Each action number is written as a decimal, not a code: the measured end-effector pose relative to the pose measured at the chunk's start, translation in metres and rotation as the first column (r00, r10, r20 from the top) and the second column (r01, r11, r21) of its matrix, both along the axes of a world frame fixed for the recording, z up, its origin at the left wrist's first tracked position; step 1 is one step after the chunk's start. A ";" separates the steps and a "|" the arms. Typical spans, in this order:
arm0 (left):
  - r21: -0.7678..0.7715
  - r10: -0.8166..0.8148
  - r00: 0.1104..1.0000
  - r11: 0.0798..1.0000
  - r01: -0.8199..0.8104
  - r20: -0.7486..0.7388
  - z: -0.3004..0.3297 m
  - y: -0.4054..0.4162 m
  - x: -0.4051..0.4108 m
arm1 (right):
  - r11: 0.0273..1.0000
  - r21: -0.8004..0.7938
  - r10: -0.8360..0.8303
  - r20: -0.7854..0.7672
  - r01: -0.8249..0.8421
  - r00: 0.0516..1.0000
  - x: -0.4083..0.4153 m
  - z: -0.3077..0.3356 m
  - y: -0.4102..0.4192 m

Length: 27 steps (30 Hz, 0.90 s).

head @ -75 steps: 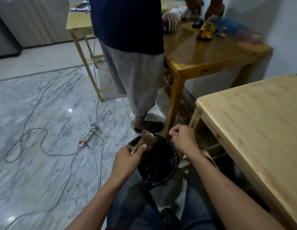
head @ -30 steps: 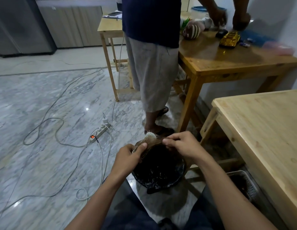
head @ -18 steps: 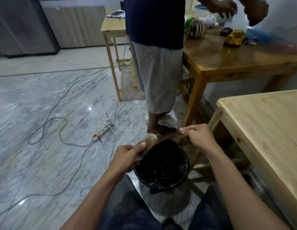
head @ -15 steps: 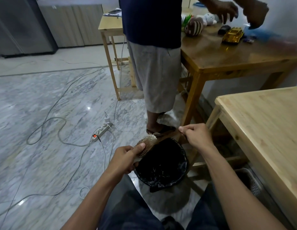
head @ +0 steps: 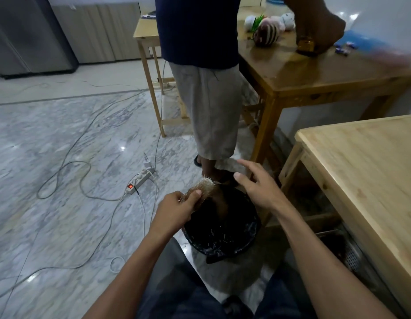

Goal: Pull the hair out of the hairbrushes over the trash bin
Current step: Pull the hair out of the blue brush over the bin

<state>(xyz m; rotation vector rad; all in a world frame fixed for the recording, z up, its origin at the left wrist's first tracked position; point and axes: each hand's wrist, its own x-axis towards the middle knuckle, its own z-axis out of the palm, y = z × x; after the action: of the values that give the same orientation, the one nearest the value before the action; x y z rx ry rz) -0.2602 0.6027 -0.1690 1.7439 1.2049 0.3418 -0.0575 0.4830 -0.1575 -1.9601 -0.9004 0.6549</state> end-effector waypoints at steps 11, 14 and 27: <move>-0.111 -0.040 0.997 0.993 0.047 0.067 0.014 0.004 0.001 | 0.985 0.069 0.171 -0.310 -0.157 0.935 -0.013 -0.018 -0.001; -0.238 0.006 0.990 0.971 0.028 0.139 0.012 0.007 -0.005 | 0.996 0.061 0.079 -0.304 -0.064 0.949 -0.009 -0.017 0.000; -0.226 0.070 0.975 0.974 -0.021 0.210 0.007 0.011 -0.016 | 0.856 -0.111 -0.490 -0.485 0.505 0.724 0.005 -0.016 0.026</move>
<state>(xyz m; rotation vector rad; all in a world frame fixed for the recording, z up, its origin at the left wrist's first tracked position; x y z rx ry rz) -0.2766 0.6133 -0.1624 1.4477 1.0821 0.3977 -0.0525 0.5090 -0.1736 -1.7632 -0.0420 0.7617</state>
